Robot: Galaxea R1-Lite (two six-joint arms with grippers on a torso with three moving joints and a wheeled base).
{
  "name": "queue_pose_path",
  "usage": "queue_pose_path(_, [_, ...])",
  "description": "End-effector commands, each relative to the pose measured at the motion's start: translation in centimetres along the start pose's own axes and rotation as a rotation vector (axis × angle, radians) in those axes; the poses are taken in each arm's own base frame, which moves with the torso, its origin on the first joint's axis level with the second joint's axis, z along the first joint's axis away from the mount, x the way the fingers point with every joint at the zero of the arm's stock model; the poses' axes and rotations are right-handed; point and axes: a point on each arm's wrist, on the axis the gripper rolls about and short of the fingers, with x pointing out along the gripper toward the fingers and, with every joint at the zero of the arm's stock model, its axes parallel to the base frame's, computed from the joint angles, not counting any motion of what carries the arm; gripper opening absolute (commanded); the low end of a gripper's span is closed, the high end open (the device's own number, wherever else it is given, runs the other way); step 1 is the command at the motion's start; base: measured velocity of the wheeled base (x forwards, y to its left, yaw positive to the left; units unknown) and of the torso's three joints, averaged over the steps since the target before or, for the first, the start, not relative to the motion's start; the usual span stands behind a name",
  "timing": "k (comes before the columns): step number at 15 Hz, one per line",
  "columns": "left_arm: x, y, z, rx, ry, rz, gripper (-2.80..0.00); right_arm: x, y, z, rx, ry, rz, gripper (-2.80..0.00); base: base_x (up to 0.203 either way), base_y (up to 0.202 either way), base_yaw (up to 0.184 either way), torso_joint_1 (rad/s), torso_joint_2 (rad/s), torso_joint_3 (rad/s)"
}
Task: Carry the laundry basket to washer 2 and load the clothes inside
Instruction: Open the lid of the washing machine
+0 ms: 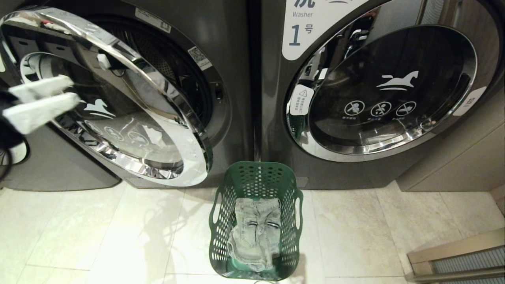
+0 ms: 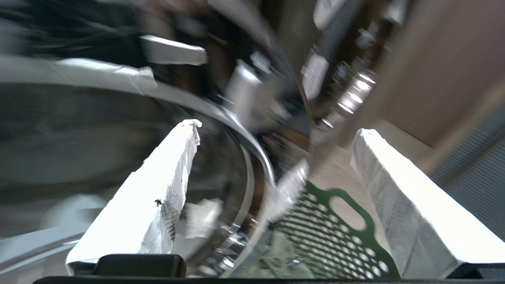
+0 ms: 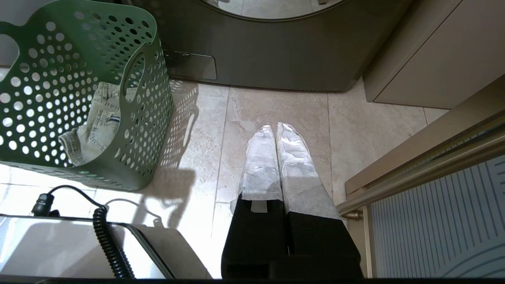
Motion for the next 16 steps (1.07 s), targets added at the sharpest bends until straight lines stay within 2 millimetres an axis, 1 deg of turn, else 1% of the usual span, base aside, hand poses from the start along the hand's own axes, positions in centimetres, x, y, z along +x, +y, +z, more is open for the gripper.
queue_pose_path(1, [-4.9, -8.9, 7.5, 0.236, -0.053, 0.168, 0.0, 0.0, 0.0, 0.0, -0.001, 0.0, 0.002, -2.8, 0.0, 0.0, 0.0, 0.0, 0.0, 0.0])
queue_pose_path(2, [-6.0, -11.9, 9.0, 0.287, -0.08, 0.289, 0.0, 0.0, 0.0, 0.0, -0.001, 0.001, 0.002, -2.8, 0.0, 0.0, 0.0, 0.0, 0.0, 0.0])
queue_pose_path(3, [-6.3, -14.6, 10.3, 0.35, -0.129, 0.423, 0.0, 0.0, 0.0, 0.0, -0.001, 0.001, 0.002, -2.8, 0.0, 0.0, 0.0, 0.0, 0.0, 0.0])
queue_pose_path(4, [-6.2, -16.8, 11.0, 0.406, -0.18, 0.527, 0.0, 0.0, 0.0, 0.0, -0.001, 0.001, 0.002, -2.8, 0.0, 0.0, 0.0, 0.0, 0.0, 0.0])
queue_pose_path(5, [-5.9, -18.3, 11.4, 0.435, -0.231, 0.6, 0.0, 0.0, 0.0, 0.0, -0.001, 0.001, 0.001, -2.8, 0.0, 0.0, 0.0, 0.0, 0.0, 0.0])
queue_pose_path(6, [-5.9, -18.7, 11.4, 0.412, -0.278, 0.651, 0.0, 0.0, 0.0, 0.0, -0.001, 0.001, 0.0, -2.8, 0.0, 0.0, 0.0, 0.0, 0.0, 0.0])
queue_pose_path(9, [-6.5, -17.7, 10.8, 0.259, -0.313, 0.776, 0.0, 0.0, 0.0, 0.0, 0.0, 0.001, 0.002, -2.8, 0.0, 0.0, 0.0, 0.0, 0.0, 0.0])
queue_pose_path(13, [-6.9, -17.2, 9.7, 0.149, -0.286, 0.819, 0.0, 0.0, 0.0, 0.0, -0.001, 0.0, 0.002, -2.8, 0.0, 0.0, 0.0, 0.0, 0.0, 0.0])
queue_pose_path(16, [-7.6, -15.8, 8.3, 0.036, -0.196, 0.908, 0.0, 0.0, 0.0, 0.0, 0.0, -0.001, 0.002, -2.8, 0.0, 0.0, 0.0, 0.0, 0.0, 0.0])
